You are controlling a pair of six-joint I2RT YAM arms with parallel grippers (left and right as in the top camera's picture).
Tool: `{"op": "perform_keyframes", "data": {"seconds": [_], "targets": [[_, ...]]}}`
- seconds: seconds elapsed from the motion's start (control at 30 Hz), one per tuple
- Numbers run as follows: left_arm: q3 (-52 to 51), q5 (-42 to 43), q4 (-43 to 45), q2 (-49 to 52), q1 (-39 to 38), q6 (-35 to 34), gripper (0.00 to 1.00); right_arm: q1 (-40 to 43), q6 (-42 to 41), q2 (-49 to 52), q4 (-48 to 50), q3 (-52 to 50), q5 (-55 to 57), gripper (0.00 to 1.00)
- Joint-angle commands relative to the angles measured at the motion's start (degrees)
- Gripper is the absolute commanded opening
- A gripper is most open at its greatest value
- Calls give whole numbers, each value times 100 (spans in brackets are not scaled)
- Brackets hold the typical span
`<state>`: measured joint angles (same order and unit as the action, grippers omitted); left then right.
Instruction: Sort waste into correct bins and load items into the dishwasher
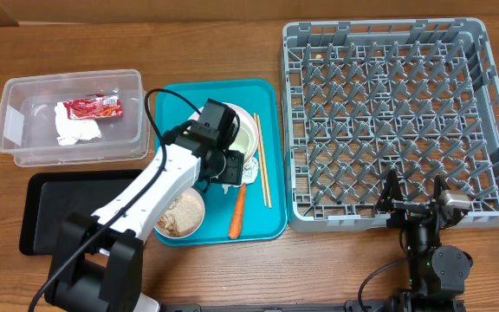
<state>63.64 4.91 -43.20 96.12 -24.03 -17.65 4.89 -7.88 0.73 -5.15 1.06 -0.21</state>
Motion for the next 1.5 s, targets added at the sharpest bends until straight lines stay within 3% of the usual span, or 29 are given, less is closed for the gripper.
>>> {"op": "perform_keyframes", "data": {"seconds": [0.0,0.47,1.2,1.47], "targets": [[-225,-188,197,15,-50,-81,61,22,24,-57,35,-61,-35,100],[-356,68,570,20,-57,605,61,22,24,-57,35,-61,-35,100],[-417,-133,616,168,-269,629,62,22,24,-57,35,-61,-35,100],[-417,-133,621,203,-267,629,56,22,24,-57,35,-61,-35,100]]}}
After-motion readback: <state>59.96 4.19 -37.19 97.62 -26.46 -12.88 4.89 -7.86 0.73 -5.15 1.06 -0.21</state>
